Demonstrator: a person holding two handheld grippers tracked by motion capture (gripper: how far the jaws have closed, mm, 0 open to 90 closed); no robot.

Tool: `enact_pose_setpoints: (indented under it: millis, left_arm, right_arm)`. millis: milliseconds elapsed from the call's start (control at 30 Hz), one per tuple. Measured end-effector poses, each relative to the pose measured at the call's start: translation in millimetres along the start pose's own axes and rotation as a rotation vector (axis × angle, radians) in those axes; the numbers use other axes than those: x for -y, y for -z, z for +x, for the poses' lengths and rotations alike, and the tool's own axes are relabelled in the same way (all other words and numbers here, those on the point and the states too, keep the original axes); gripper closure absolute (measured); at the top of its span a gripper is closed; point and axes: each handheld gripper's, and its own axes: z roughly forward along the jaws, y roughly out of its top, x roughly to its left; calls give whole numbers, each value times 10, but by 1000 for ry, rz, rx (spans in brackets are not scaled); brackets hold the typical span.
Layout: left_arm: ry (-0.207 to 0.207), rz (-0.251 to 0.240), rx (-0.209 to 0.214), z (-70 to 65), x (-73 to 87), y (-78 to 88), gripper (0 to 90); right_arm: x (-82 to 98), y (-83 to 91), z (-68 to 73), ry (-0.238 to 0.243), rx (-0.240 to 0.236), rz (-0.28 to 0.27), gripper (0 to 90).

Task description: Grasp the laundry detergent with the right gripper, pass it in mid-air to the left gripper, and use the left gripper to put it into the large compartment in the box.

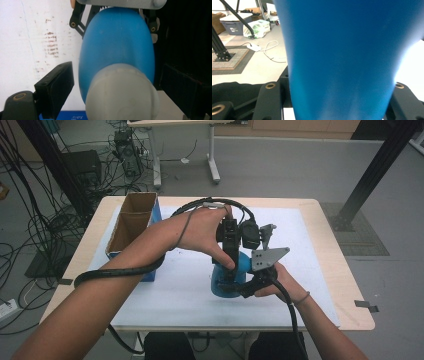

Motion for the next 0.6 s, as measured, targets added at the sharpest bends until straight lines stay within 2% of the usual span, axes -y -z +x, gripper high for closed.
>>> enact_pose_setpoints:
  millis: [267,333,600]
  left_arm:
    - [6,22,2,5,-46,-53,242]
    - [1,17,5,6,-42,-49,298]
    - [5,25,1,1,-46,-35,371]
  right_arm:
    - [-7,-8,-1,3,-3,4,426]
    - [-4,-12,0,7,-2,1,426]
    - [-10,-24,3,11,-6,3,426]
